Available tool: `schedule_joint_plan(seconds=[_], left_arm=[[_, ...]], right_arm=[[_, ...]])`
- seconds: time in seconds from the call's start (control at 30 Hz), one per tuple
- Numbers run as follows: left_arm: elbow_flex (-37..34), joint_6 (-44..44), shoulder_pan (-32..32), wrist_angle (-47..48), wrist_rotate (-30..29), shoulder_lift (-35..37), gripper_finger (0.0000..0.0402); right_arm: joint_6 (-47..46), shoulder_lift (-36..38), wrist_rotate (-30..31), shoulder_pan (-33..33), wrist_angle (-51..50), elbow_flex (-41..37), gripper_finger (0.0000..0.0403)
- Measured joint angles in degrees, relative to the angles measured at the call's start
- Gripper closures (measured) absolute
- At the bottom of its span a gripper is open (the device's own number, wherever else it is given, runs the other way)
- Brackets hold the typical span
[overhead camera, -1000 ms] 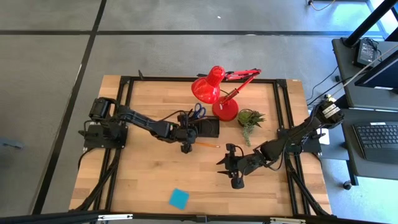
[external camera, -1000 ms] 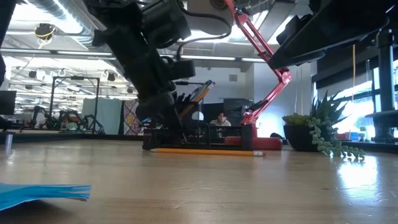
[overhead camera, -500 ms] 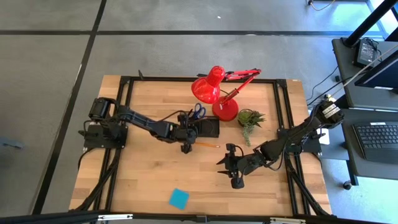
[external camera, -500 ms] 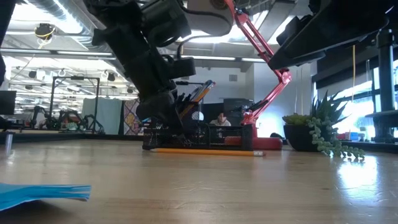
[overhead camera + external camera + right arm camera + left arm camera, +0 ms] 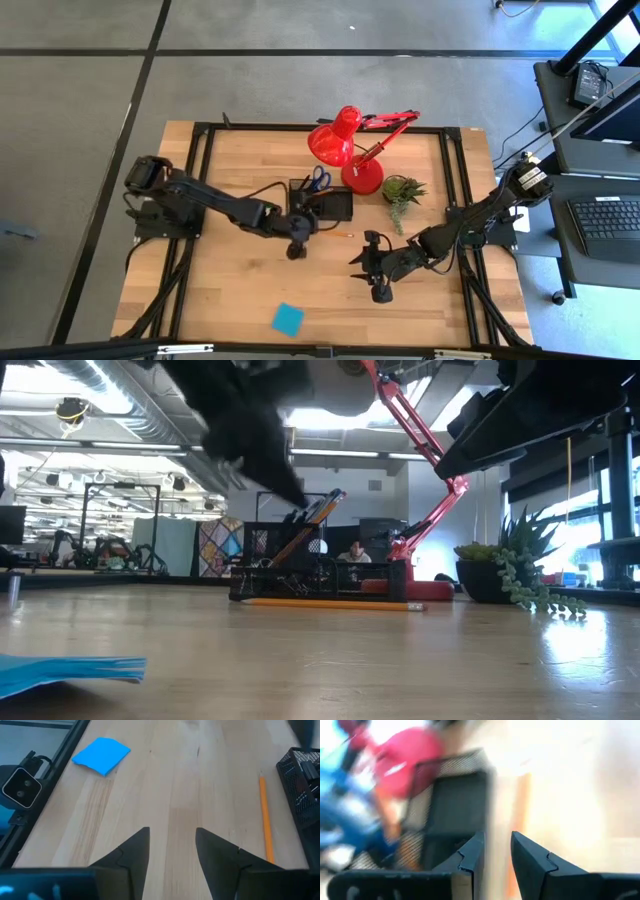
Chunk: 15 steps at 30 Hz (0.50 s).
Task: Pick and place office supplies into organizer
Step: Put the orange pencil into the black desk organizer
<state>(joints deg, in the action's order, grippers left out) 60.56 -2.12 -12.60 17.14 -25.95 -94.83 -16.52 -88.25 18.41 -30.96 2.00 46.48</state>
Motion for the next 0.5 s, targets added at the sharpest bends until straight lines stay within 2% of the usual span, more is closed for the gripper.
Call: schedule_joint_plan(seconds=[0.23,0.5], left_arm=[[-2.54,6.59,-2.21,-11.24,13.26,0.44,0.0315],[-11.96,5.68,1.89,-26.24,16.52,0.2,0.0315]], right_arm=[[0.07,0.0,-0.01,0.01,-0.21,0.0,0.024],[0.22,0.0,0.0,0.02,-0.54,0.0,0.024]])
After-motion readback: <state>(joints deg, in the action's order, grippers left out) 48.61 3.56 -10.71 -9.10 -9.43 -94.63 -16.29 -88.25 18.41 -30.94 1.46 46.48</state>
